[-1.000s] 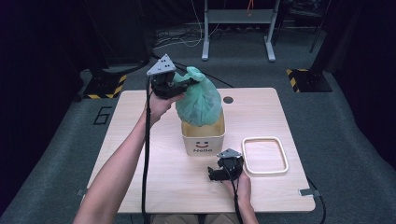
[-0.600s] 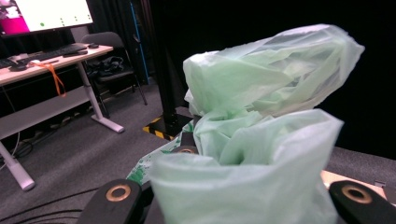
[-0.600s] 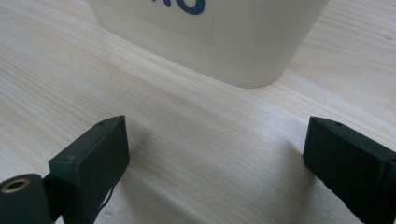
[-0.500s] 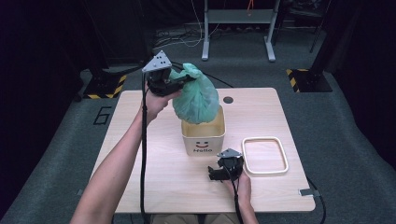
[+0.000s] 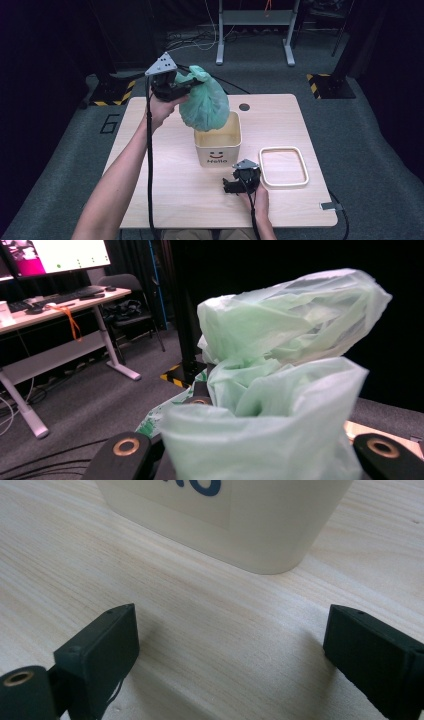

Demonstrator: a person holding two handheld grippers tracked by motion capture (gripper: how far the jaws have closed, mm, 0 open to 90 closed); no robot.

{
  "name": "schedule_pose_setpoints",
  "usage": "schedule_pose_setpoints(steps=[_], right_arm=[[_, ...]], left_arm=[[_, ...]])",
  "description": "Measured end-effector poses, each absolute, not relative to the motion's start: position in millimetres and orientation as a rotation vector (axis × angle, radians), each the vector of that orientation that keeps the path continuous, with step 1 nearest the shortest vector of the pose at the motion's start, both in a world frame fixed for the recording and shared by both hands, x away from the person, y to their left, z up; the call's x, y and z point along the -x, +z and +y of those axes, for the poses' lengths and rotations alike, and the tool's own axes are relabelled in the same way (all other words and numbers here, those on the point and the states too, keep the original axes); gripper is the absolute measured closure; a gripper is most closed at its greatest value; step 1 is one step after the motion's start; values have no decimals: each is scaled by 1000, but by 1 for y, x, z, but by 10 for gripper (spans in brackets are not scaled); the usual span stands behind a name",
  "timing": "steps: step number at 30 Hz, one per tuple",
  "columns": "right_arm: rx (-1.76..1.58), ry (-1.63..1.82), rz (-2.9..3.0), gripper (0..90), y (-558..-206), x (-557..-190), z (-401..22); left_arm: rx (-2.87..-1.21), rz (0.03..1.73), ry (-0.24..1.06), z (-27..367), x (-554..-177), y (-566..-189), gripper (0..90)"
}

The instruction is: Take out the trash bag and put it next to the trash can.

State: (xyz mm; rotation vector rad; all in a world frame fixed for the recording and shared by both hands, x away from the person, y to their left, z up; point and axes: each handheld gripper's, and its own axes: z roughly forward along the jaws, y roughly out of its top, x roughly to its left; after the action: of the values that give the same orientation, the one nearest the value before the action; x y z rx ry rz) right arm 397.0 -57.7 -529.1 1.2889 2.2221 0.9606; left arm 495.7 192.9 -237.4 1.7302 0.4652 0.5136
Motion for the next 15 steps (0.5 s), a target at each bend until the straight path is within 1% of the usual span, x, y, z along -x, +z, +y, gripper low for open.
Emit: schedule_pose_setpoints(steps=[15], right_arm=[[-1289, 960, 2221, 69, -529, -397, -58]], left_arm=[[-1719, 478, 539, 207, -495, -232, 860]])
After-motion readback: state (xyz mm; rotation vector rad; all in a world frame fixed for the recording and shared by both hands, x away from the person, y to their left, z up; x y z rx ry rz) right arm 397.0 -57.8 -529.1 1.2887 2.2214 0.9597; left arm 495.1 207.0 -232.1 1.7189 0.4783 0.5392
